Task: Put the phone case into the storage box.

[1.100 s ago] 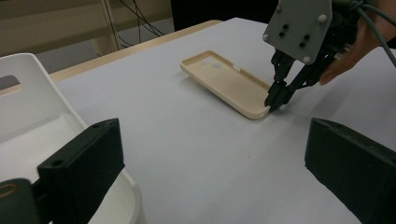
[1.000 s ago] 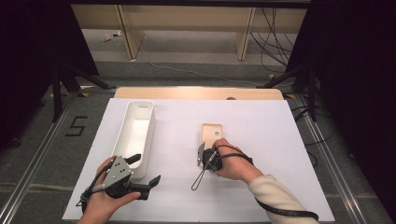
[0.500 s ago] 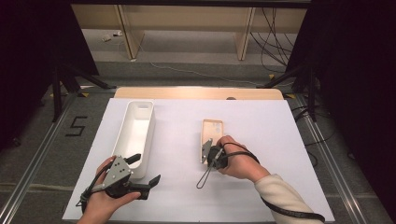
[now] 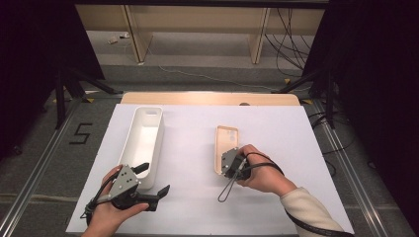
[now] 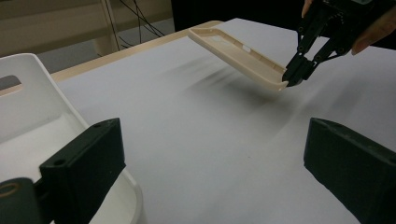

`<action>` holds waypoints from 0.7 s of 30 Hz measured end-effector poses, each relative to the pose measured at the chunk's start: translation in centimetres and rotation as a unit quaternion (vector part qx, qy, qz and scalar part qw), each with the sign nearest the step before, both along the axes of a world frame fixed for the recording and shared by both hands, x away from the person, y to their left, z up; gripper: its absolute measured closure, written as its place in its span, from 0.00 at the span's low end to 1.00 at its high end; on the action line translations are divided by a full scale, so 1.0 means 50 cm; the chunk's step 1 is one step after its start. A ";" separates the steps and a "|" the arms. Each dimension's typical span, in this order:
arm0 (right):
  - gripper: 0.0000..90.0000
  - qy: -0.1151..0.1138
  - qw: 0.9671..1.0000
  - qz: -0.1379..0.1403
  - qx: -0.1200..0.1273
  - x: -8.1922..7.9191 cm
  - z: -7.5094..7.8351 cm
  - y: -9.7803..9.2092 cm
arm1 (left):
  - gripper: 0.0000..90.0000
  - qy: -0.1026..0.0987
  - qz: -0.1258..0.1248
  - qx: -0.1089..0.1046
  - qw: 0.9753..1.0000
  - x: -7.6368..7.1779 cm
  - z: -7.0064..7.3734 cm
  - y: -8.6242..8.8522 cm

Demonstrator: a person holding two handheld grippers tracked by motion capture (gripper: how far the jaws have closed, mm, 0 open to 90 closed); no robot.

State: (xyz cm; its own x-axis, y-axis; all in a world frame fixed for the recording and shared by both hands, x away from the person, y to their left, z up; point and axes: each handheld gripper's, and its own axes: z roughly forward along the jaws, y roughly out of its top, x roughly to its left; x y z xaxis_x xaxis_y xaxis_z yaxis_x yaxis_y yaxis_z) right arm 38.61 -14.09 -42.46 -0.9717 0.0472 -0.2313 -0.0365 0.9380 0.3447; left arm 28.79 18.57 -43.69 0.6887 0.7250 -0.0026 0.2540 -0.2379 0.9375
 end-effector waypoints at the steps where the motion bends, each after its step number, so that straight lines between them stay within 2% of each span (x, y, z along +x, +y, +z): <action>1: 0.98 -0.002 1.000 0.000 0.004 -0.001 0.002 -0.002 | 0.05 0.000 0.000 0.000 1.000 0.000 0.000 0.000; 7: 0.98 -0.010 1.000 0.003 0.028 -0.008 0.011 -0.014 | 0.05 -0.001 -0.001 0.001 1.000 0.000 0.000 0.000; 14: 0.98 0.001 0.999 0.003 0.052 -0.014 0.015 -0.023 | 0.05 0.000 0.000 0.000 1.000 0.000 0.000 0.000; 21: 0.98 -0.005 0.997 0.009 0.081 -0.019 0.021 -0.033 | 0.06 0.002 0.001 0.001 1.000 0.000 0.000 0.001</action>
